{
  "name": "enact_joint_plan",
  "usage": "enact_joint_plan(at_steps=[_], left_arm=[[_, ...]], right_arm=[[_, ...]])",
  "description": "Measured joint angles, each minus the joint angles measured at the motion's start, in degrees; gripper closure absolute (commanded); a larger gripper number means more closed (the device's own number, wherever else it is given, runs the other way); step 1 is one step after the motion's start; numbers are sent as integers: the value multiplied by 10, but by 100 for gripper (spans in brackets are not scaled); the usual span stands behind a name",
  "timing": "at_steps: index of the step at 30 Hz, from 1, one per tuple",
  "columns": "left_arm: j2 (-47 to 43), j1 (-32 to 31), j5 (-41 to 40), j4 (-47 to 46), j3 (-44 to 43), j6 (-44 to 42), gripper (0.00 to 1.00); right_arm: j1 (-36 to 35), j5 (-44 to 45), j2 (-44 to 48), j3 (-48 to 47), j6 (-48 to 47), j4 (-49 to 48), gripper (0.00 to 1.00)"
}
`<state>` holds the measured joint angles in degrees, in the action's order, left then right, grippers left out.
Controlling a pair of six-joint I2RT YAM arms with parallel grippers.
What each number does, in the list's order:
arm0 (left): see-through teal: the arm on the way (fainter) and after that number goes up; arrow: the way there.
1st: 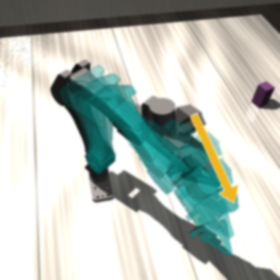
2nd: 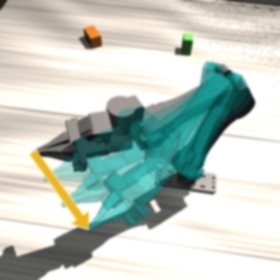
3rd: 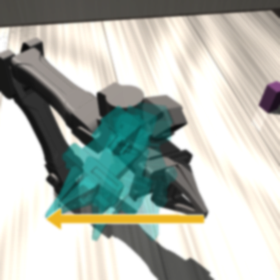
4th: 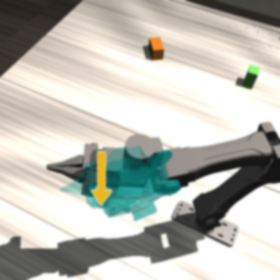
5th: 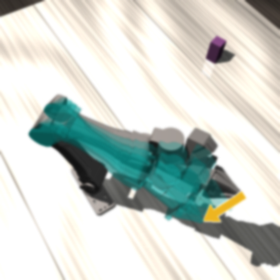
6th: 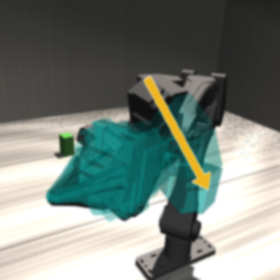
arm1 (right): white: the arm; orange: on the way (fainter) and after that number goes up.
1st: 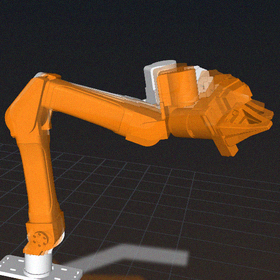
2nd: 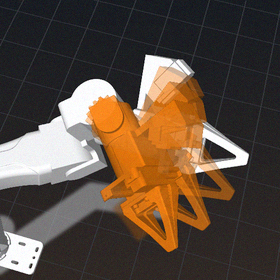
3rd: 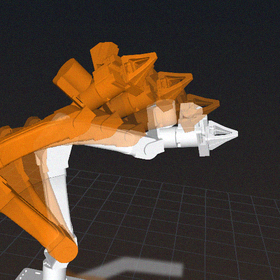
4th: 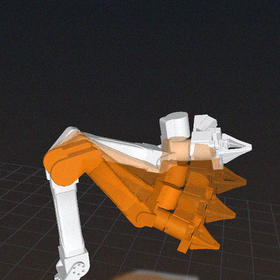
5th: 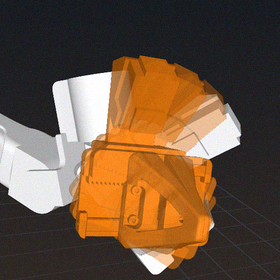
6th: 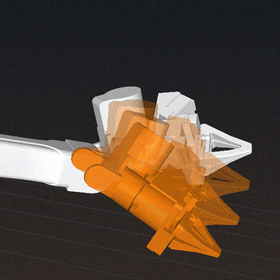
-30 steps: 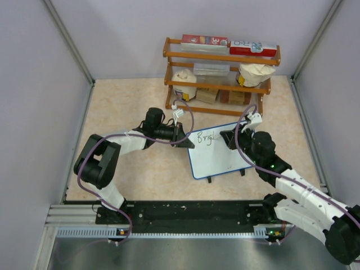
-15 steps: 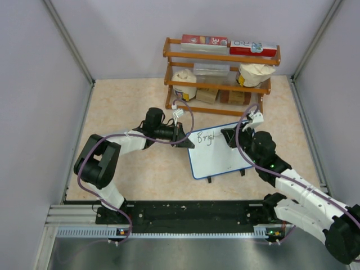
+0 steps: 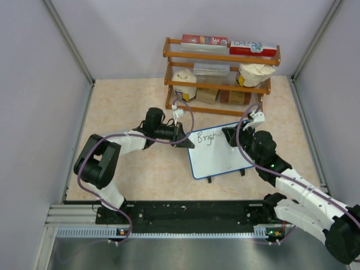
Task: Write a sentence on the whiteboard
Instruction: Write with the whiteboard marker on the whiteboard.
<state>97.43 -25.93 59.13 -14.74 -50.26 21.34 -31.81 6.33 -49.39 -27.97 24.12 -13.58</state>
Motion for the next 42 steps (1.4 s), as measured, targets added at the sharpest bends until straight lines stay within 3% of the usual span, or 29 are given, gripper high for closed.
enact_joint_plan(at_steps=[32,42], left_arm=[[0,0,0,0,0,0,100],[0,0,0,0,0,0,100]], right_arm=[[0,-21,45,17,5,40,100],[0,-18,38,-20,10,31,100]])
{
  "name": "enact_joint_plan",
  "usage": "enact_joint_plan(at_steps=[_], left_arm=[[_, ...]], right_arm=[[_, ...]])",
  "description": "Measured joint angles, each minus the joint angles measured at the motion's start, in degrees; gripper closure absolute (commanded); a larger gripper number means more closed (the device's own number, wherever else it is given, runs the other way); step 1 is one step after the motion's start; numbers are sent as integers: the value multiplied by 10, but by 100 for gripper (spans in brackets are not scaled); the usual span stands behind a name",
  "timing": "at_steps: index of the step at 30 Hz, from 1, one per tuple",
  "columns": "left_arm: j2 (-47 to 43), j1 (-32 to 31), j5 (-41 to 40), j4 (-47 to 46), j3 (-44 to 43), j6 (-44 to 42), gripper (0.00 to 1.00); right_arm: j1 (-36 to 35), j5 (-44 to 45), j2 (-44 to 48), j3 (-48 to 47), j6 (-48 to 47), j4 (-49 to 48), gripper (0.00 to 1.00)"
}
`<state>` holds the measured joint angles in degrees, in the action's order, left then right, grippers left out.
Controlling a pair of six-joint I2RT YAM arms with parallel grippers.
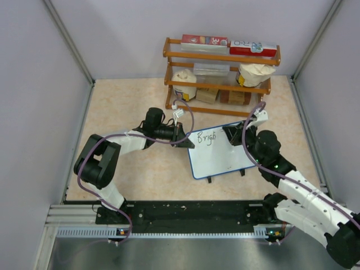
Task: Write a sentence on the whiteboard
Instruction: Write with the whiteboard marker on the whiteboard.
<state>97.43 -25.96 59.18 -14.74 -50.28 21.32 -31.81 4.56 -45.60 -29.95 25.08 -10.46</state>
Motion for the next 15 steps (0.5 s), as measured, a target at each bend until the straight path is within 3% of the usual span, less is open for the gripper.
enact_joint_plan(at_steps=[15], left_arm=[[0,0,0,0,0,0,100]], right_arm=[[9,9,-40,-2,0,-6,100]])
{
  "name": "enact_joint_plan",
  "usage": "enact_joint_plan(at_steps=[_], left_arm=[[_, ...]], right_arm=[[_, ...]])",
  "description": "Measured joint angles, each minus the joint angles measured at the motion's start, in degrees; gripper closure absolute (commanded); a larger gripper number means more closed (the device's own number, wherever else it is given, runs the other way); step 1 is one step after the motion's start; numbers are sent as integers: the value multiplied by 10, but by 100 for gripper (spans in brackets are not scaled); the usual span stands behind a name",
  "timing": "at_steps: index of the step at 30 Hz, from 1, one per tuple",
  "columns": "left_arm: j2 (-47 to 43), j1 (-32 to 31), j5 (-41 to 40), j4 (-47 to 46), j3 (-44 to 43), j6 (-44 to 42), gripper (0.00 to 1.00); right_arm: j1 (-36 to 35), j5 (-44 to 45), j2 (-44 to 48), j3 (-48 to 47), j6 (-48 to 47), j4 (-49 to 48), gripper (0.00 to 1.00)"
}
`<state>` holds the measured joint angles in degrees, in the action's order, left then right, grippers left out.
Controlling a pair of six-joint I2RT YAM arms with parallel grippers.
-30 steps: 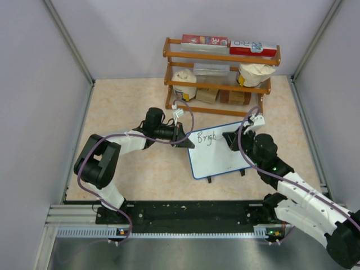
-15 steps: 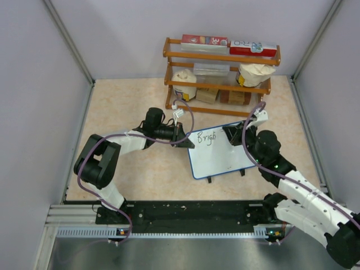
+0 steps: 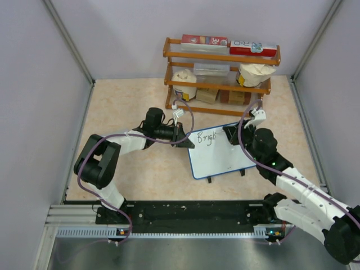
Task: Write a sentence on the whiteboard
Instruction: Write with the whiteboard marker on the whiteboard.
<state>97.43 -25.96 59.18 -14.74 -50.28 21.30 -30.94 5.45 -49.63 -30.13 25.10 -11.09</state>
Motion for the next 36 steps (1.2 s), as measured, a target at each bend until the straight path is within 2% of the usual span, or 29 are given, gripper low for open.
enact_joint_plan(at_steps=[24,36], left_arm=[[0,0,0,1,0,0,100],[0,0,0,2,-1,0,100]], right_arm=[[5,-5,4,13,2,-1,100],[34,-2,17,13,2,7,100]])
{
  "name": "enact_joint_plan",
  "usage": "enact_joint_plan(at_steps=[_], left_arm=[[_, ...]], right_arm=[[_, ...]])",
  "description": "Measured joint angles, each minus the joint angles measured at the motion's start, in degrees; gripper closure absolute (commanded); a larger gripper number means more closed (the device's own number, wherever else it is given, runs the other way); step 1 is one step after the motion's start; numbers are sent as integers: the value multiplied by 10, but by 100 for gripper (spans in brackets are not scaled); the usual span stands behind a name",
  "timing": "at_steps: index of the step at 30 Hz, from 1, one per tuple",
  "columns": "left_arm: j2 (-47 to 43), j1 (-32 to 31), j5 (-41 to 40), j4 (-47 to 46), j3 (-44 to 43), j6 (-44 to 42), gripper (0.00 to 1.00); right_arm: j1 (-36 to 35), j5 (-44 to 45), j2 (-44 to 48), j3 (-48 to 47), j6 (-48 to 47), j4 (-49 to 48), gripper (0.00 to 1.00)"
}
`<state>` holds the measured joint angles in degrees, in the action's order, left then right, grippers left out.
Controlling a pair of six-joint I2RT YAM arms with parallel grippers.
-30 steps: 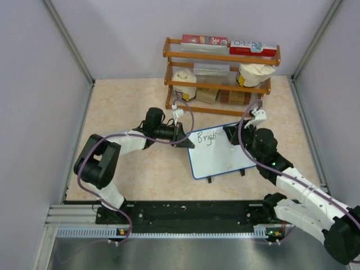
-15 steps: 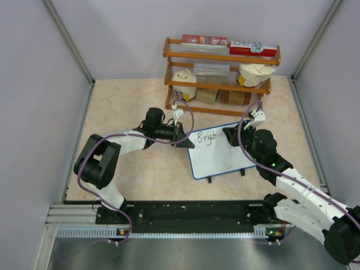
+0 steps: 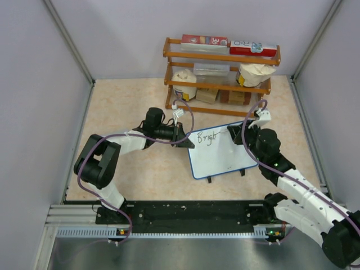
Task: Write a sentence on the whiteboard
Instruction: Write with the whiteboard marker on the whiteboard.
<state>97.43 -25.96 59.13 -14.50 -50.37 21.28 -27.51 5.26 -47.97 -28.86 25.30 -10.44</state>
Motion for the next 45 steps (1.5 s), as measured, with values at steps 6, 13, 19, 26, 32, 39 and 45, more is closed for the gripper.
enact_joint_plan(at_steps=[6,13,19,26,32,39,45], left_arm=[[0,0,0,0,0,0,100],[0,0,0,0,0,0,100],[3,0,1,0,-2,0,100],[3,0,1,1,-2,0,100],[3,0,1,1,-3,0,100],[3,0,1,1,-3,0,100],[4,0,2,1,-3,0,100]], right_arm=[[3,-6,6,1,0,-1,100],[3,-18,12,1,0,-7,100],[3,-24,-8,0,0,-14,100],[3,-28,-19,-1,1,-31,100],[3,-28,-20,-1,0,-32,100],[3,-30,-18,0,0,-27,100],[3,-37,-7,8,0,-16,100]])
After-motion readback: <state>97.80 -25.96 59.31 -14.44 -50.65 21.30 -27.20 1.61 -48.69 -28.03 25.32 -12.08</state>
